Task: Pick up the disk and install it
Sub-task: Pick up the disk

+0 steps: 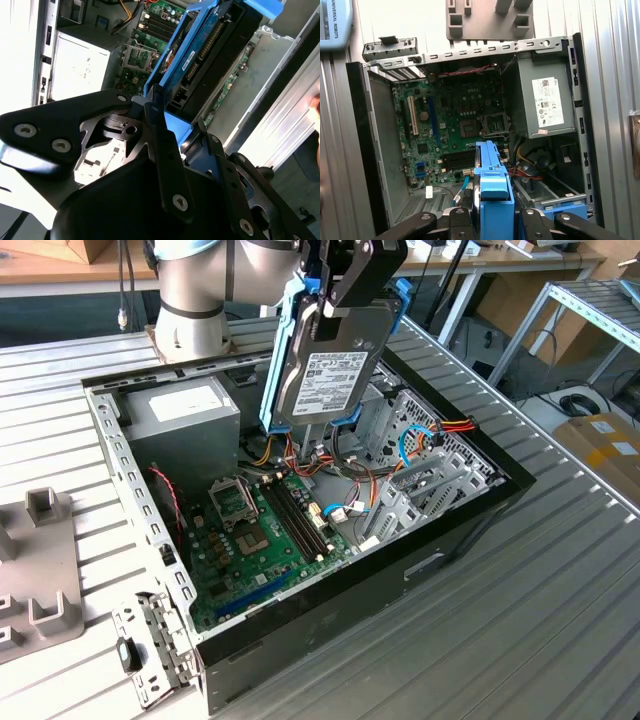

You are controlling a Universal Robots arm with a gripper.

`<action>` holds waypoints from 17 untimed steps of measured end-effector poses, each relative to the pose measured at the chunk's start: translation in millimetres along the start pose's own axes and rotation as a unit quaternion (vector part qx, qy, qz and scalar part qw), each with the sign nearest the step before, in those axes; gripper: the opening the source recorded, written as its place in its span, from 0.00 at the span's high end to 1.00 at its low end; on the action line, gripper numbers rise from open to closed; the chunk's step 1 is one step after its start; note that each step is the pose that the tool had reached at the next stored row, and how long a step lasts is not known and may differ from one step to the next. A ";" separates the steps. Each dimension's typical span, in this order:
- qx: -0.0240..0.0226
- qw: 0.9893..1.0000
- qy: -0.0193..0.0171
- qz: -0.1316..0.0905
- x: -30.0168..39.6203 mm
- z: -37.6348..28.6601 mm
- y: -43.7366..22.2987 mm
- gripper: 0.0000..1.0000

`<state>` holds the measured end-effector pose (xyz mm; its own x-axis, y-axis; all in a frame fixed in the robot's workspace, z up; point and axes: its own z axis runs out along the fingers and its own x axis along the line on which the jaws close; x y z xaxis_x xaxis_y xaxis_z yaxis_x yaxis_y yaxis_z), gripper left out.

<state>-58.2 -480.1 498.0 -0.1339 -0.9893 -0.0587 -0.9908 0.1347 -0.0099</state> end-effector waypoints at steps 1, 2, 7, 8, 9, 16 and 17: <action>0.000 1.000 0.000 0.000 0.3 0.0 -0.1 0.63; 0.000 1.000 0.000 0.000 0.5 0.0 -0.1 0.63; 0.000 1.000 0.000 0.000 1.6 0.0 -0.3 0.63; 0.000 1.000 0.000 0.000 1.8 -0.1 -0.3 0.63; 0.000 1.000 0.000 0.000 2.0 0.0 -0.3 0.63; 0.000 1.000 0.000 0.000 3.3 0.3 -1.6 0.63; 0.000 1.000 0.000 0.000 3.3 0.3 -1.7 0.63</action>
<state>-57.0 -483.5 497.5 -0.1340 -0.9893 -0.0585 -0.9908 0.1348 -0.0100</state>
